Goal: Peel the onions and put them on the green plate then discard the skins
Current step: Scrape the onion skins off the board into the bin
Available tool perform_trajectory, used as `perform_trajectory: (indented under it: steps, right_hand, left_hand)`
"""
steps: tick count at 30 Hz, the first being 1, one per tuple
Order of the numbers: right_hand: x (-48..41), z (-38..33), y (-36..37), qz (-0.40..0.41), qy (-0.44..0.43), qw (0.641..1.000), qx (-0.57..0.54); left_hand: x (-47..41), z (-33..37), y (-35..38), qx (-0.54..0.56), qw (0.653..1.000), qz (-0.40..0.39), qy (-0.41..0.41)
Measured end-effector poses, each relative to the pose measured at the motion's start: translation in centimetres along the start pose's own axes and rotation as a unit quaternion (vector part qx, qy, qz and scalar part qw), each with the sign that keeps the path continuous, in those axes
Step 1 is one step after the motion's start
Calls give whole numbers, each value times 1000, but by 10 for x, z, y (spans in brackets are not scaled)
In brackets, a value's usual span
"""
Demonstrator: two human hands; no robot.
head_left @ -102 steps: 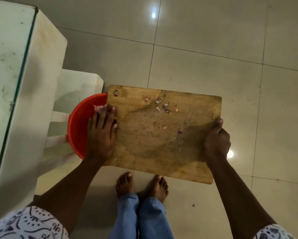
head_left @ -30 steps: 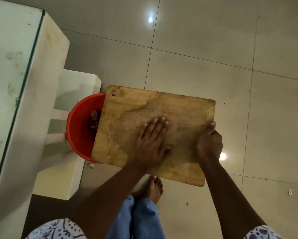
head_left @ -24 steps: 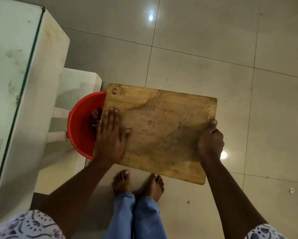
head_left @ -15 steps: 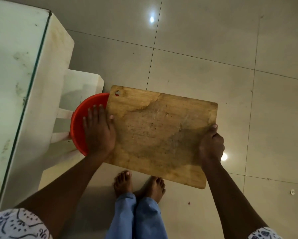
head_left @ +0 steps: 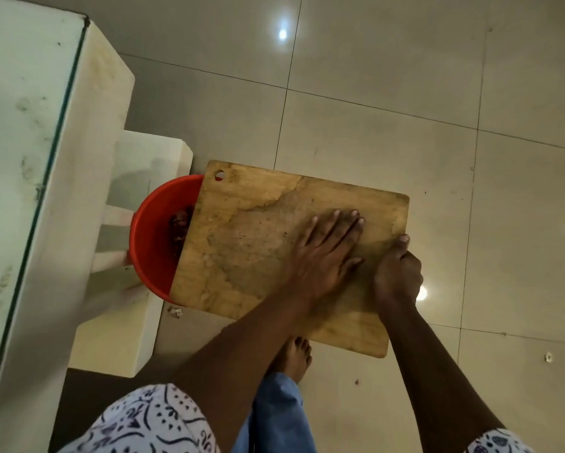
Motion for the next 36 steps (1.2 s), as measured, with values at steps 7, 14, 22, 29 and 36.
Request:
perform_trajectory:
  steps: [7,14,22,29,36]
  right_hand:
    - [1,5,6,-6,12,1000,-11]
    - [-2,-1,-1,6,-1,1000,-2]
    - [1,-5,-25,29,4,1000,4]
    - [20,-33,-64,33,-23,999,-8]
    - [55,-81,-135,31,-91,995,-17]
  left_hand:
    - [57,-114,-56,-17,973,115,-200]
    - [150,-216,-80,270,760,244,-539]
    - [128,-176,-132,273,777,317,-470]
    - [119,-105,-221,162,845,380,-340]
    - [151,-39,-289,162,801,430,-384]
Point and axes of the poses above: each hand's wrist, its own x-axis away from the middle knuckle, its own y-axis out of the palm, z = x × y, the point moved 10 cm from there along -x, towards the middle knuckle, and after that the axes turned 15 degrees about x, right-handed, at the moved point
